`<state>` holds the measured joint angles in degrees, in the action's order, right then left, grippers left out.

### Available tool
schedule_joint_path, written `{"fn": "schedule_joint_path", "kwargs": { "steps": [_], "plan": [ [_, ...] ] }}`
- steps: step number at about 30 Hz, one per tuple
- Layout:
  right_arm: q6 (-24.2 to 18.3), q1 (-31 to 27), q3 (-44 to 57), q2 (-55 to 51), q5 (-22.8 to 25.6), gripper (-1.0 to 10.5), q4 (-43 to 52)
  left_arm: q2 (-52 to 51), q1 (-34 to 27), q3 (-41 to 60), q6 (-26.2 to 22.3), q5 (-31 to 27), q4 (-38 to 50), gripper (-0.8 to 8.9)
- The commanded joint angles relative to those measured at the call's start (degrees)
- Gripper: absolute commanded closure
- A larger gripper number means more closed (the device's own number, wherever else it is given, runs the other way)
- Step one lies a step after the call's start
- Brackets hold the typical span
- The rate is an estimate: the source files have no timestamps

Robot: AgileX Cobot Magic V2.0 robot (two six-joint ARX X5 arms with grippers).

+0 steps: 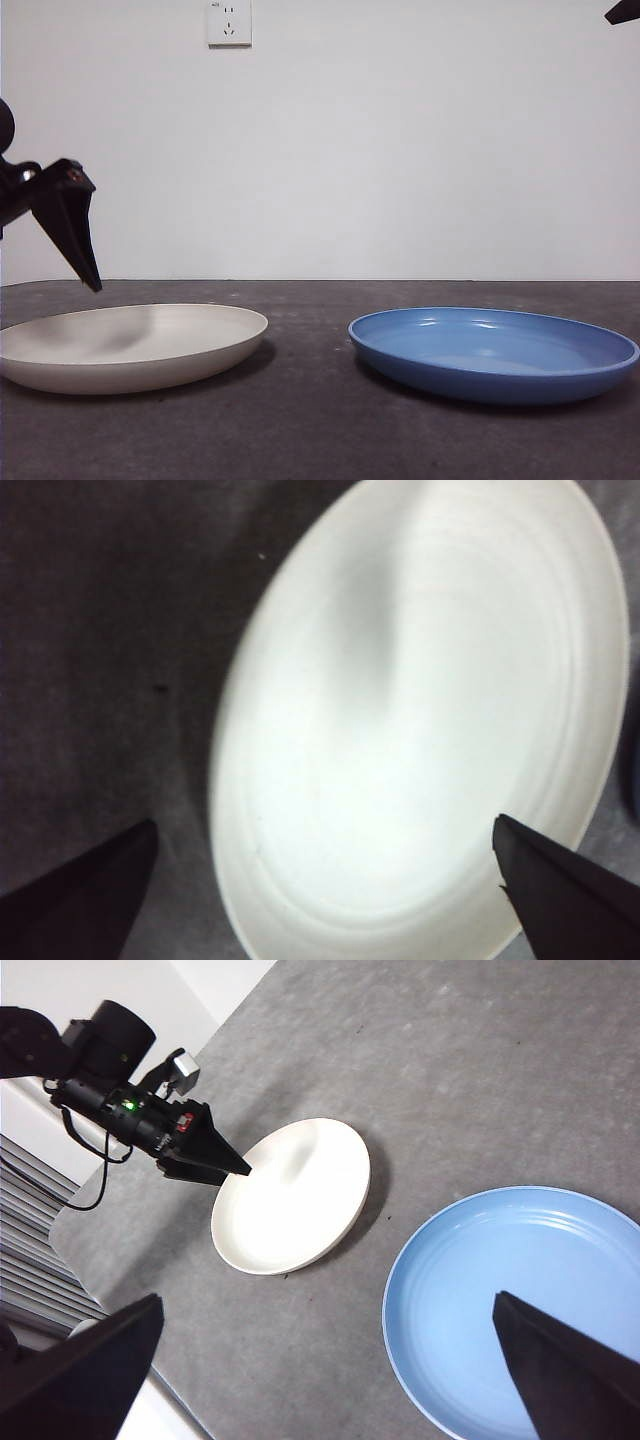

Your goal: Pick up the white plate, put it on the blue plate, put it on desk

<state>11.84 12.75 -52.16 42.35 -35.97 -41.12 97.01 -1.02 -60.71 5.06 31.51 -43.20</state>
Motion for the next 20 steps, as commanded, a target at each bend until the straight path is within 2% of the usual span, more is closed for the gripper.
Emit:
{"fn": "schedule_joint_path", "kwargs": {
  "steps": [1, 3, 7, 13, 20],
  "plan": [
    [-0.35, 0.24, -0.90, 0.20, -0.07, 3.5, 0.35, 2.21, -0.11, -1.29, -1.07, 0.28, 0.90, 2.38],
    [-0.35, 0.24, -0.90, 0.20, -0.07, 3.5, 0.35, 2.78, -0.09, -1.29, -1.09, 0.28, 1.27, 2.81],
    [-0.35, 0.24, -0.90, 0.20, -0.04, 3.5, 0.37, 2.95, -0.11, -1.29, -1.07, 0.28, 1.81, 3.03],
    [-0.35, 0.24, -0.90, 0.20, -0.04, 3.5, 0.35, 2.95, -0.11, -1.29, -1.05, 0.24, 2.16, 5.97],
    [-0.33, 0.24, -0.90, 0.20, -0.04, 3.5, 0.35, 2.99, -0.11, -1.29, -1.18, -0.72, 2.16, 7.87]
  ]
}}
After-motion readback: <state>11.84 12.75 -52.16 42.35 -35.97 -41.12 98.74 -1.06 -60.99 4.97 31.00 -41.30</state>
